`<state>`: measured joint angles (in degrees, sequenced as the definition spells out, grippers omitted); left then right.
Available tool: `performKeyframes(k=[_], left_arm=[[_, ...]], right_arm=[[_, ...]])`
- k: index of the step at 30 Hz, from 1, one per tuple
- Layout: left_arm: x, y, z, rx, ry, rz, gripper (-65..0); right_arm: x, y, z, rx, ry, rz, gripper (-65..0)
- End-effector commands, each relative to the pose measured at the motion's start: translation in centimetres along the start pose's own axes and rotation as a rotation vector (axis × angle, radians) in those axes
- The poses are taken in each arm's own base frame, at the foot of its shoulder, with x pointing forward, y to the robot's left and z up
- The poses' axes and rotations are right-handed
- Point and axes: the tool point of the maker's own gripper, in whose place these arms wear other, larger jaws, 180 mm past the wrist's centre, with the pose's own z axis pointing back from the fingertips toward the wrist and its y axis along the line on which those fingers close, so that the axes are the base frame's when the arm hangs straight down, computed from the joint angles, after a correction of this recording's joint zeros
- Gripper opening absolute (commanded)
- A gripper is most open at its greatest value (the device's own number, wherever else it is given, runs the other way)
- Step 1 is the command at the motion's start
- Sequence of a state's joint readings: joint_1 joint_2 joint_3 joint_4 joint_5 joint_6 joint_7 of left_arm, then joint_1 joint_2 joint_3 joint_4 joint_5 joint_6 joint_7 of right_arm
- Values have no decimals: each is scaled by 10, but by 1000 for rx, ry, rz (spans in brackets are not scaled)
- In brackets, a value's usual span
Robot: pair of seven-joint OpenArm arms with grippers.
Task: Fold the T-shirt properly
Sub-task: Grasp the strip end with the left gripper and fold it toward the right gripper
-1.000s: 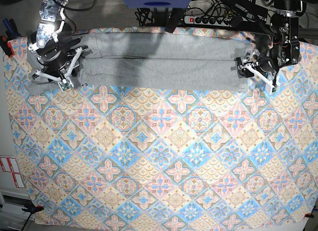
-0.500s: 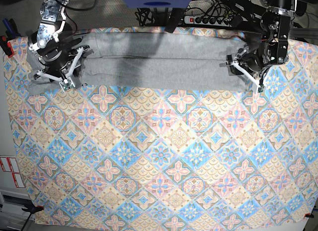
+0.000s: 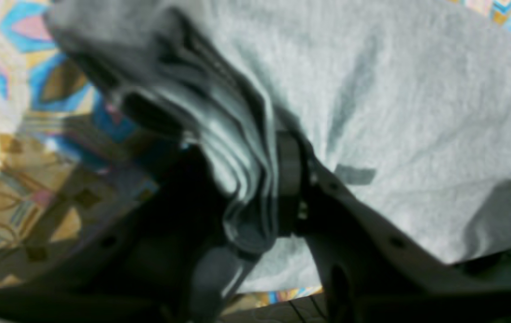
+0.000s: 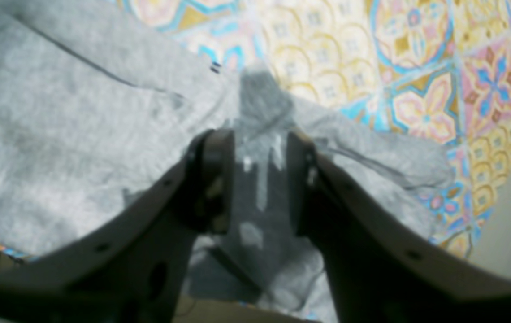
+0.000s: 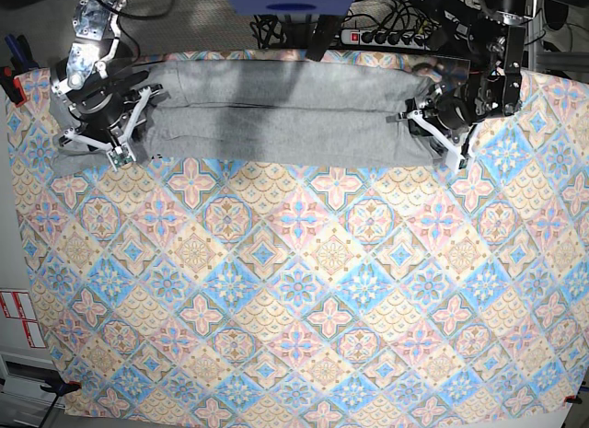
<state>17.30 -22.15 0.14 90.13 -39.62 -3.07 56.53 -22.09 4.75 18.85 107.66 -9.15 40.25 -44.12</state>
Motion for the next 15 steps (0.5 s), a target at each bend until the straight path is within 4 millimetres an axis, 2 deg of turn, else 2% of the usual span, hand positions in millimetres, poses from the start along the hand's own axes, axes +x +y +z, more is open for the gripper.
performKeyframes(k=[1, 7, 15], left_arm=[[5, 7, 5, 11, -8, 5, -529], [35, 55, 32, 105, -127, 115, -650], [68, 119, 80, 233, -280, 226, -650]], right_arm=[[10, -6, 4, -18, -36, 6, -467], [10, -6, 4, -18, -36, 6, -468], [10, -6, 4, -17, -37, 7, -468]])
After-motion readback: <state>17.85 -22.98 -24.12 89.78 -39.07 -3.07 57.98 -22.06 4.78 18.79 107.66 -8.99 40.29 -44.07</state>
